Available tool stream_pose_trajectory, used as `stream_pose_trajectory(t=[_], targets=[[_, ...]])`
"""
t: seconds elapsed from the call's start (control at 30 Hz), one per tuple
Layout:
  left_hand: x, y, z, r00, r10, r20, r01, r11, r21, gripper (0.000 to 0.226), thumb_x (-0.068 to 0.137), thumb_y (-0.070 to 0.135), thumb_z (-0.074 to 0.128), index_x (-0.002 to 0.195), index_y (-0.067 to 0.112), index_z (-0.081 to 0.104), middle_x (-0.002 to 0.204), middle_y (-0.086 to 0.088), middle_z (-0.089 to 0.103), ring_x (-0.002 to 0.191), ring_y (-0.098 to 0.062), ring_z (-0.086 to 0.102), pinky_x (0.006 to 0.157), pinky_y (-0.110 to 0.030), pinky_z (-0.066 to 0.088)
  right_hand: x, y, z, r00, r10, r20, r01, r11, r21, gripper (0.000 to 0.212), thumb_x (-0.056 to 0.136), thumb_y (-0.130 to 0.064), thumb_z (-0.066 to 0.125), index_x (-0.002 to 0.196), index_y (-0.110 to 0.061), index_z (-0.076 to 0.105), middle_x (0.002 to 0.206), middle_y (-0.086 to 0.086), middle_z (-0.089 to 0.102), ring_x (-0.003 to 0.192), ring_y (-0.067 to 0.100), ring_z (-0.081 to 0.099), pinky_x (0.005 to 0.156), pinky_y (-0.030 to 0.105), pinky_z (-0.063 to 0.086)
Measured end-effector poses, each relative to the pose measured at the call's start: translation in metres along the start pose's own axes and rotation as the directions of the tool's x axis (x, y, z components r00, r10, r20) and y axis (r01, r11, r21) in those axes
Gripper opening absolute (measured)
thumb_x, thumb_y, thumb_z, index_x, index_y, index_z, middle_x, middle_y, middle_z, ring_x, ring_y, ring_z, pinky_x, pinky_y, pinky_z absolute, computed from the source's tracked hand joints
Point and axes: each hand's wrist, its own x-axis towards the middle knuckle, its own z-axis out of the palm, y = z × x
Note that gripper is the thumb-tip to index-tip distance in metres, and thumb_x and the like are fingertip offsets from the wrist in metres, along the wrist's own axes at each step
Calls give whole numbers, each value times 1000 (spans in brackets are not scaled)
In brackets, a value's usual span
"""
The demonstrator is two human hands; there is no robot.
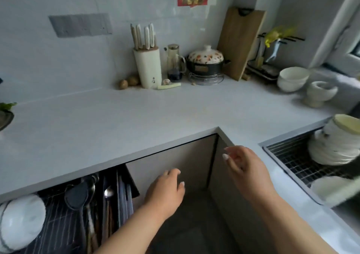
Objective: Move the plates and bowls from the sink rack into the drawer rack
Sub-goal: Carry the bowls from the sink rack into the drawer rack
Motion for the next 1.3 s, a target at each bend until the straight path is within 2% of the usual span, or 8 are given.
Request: stream_pose_trajectory(t=[0.2,0.37,0.57,0.8,0.87,1.0,1.2,1.3], targets=[[50,103,52,977,169,131,-174,984,35,50,99,40,42,143,20,34,146,2,35,134,-16,34,109,-30,33,31,84,-72,988,118,-95,-126,988,-93,20,91,-33,56,107,-23,63,98,-9,59,86,5,56,74,23,42],[88,177,93,922,263,282,-297,951,83,64,99,43,42,152,17,17,158,0,19,145,-17,17,117,-33,23,59,154,-132,957,199,-213,-231,963,-138,29,91,-38,56,110,-18,63,102,-5,59,87,10,59,79,27,50],[117,226,136,841,244,483,-360,918,163,79,98,49,39,153,18,-10,161,-5,-17,148,-21,-15,122,-41,2,105,238,-185,869,309,-386,-386,912,-141,33,92,-36,55,113,-11,62,112,4,63,90,15,59,77,30,47],[131,243,160,837,207,506,-408,853,326,87,95,64,25,147,18,-26,150,-12,-37,139,-25,-34,112,-38,-17,162,297,-199,844,385,-373,-482,850,-213,45,90,-35,60,128,-10,55,134,8,51,102,29,60,87,39,49],[131,242,163,840,205,502,-414,840,350,87,94,67,21,146,18,-28,148,-12,-39,138,-25,-36,114,-39,-17,173,306,-198,843,426,-330,-509,829,-232,40,91,-35,59,121,-8,59,122,9,59,95,30,63,83,37,50],[131,238,164,839,205,504,-427,821,377,86,92,69,15,144,19,-31,146,-12,-42,136,-24,-39,114,-38,-19,182,317,-198,835,495,-241,-547,797,-257,30,90,-39,57,85,-10,63,73,9,66,68,31,67,69,43,57],[131,238,165,833,200,515,-442,800,405,85,92,70,12,143,18,-33,144,-12,-43,135,-25,-40,116,-39,-18,187,321,-203,834,477,-278,-545,791,-277,26,93,-32,55,86,-10,67,69,11,67,65,30,67,66,39,57],[131,238,165,832,195,519,-444,796,411,85,92,70,11,142,18,-34,144,-12,-44,135,-25,-40,115,-39,-19,189,323,-203,822,455,-343,-541,812,-218,23,93,-27,54,90,-8,66,73,12,64,70,33,63,61,31,46]])
